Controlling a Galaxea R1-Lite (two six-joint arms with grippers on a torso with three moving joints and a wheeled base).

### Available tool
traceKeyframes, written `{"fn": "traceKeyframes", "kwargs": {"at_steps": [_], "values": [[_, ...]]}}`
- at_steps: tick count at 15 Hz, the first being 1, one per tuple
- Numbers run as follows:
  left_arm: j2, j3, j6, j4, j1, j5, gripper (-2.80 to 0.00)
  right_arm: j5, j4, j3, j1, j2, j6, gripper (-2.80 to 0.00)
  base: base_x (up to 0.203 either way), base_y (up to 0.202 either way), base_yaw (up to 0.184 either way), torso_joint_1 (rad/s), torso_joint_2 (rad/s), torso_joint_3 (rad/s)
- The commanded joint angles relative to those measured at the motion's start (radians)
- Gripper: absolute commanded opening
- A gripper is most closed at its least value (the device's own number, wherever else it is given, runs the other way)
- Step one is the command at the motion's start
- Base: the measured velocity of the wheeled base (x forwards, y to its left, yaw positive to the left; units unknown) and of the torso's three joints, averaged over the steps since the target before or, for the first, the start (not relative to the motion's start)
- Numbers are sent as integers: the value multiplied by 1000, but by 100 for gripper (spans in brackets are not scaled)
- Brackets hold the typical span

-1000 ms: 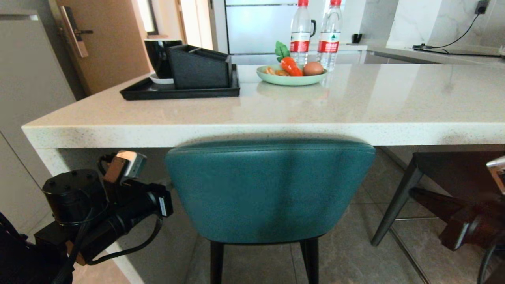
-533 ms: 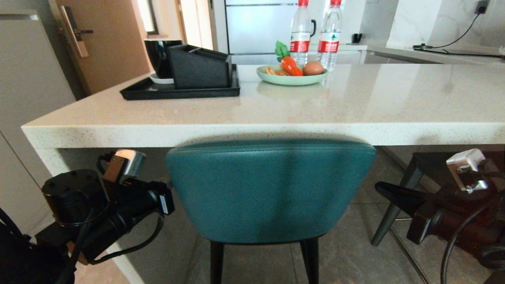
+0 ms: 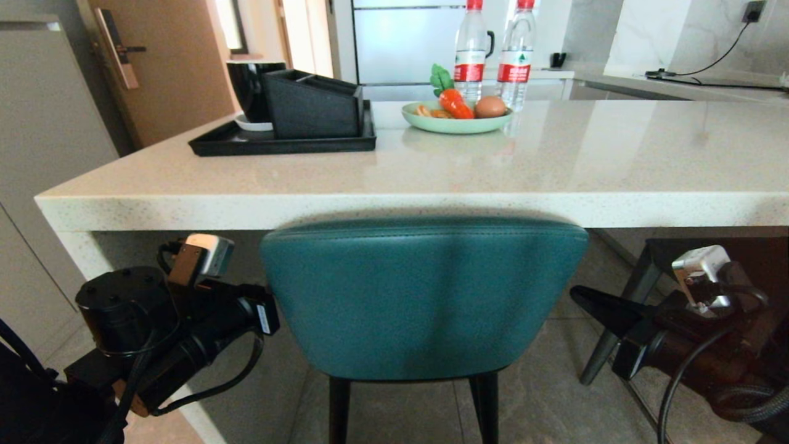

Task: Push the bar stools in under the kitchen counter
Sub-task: Pull the blue chair out from under the dining table

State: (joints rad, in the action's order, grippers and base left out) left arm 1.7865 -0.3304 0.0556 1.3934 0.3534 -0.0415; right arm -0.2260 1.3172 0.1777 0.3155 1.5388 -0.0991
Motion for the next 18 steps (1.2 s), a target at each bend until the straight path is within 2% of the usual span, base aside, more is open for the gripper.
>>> {"fn": "traceKeyframes", "kwargs": {"at_steps": [1, 3, 6, 7, 9, 15, 18], "values": [[5, 4, 4, 29, -1, 3, -280, -1, 74, -11, 0, 88, 0, -280, 0, 0, 0, 0, 0, 0], [12, 35, 21, 85, 0, 7, -280, 1, 188, -61, 2, 167, 0, -280, 0, 0, 0, 0, 0, 0], [70, 114, 73, 135, 0, 28, -280, 23, 213, -118, 16, 169, 3, -280, 0, 0, 0, 0, 0, 0], [82, 115, 88, 136, 2, 57, -280, 23, 213, -122, 16, 183, 2, -280, 0, 0, 0, 0, 0, 0], [102, 118, 92, 137, 4, 59, -280, 28, 213, -138, 14, 230, 2, -280, 0, 0, 0, 0, 0, 0], [163, 67, 96, 137, -26, 61, -280, 39, 213, -105, -106, 351, 13, -280, 0, 0, 0, 0, 0, 0], [215, 17, 98, 137, -84, 57, -280, 80, 213, -41, -133, 379, 19, -280, 0, 0, 0, 0, 0, 0]]}}
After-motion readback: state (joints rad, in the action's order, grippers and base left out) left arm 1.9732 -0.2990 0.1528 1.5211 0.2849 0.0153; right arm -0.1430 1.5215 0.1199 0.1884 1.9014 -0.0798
